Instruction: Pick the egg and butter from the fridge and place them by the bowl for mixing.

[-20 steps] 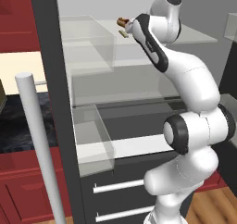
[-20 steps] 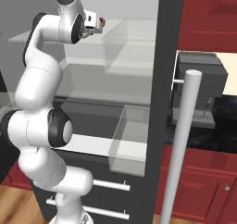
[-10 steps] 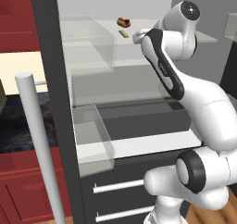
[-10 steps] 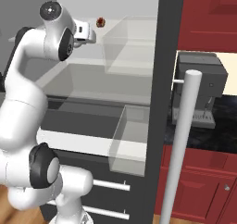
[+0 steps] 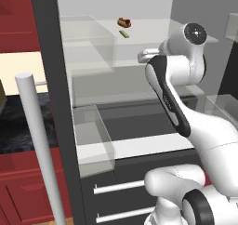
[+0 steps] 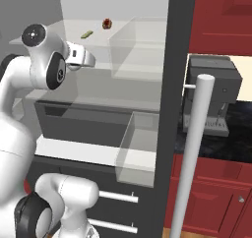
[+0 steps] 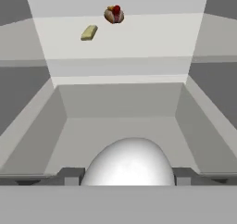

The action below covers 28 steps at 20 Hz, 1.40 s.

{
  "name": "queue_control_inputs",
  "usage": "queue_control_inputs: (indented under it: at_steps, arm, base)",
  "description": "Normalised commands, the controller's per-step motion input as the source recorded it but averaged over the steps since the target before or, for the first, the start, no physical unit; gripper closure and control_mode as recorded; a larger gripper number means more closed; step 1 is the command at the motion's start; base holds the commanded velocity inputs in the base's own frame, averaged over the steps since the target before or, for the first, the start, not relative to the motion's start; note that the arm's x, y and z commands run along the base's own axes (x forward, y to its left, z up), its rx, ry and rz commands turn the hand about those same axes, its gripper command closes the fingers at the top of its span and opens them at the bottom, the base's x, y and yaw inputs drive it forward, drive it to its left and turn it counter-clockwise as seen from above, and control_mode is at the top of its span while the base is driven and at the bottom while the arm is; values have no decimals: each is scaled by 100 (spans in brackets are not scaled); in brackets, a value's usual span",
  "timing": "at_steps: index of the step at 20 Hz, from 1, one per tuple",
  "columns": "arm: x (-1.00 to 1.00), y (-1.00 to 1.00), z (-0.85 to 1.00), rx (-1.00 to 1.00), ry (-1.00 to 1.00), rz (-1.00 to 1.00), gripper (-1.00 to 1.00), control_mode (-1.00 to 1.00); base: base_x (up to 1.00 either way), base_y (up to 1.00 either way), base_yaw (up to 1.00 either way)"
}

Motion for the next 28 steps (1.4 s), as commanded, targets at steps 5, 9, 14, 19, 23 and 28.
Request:
queue_control_inputs:
  at_steps: [5, 9, 14, 19, 23, 28]
  arm:
    - [-10, 0, -10, -3, 1, 0, 100, -100]
    - [0, 0, 0, 0, 0, 0, 100, 100]
    - [0, 0, 0, 0, 0, 0, 100, 100]
    - [0, 0, 0, 0, 0, 0, 100, 100]
    - [0, 0, 0, 0, 0, 0, 100, 100]
    - [0, 0, 0, 0, 0, 0, 100, 100]
  base:
    - [0, 0, 0]
    - [-13, 0, 0]
    - [-58, 0, 0]
    - [-71, -3, -1]
    - [-55, 0, -2]
    - [-46, 0, 0]
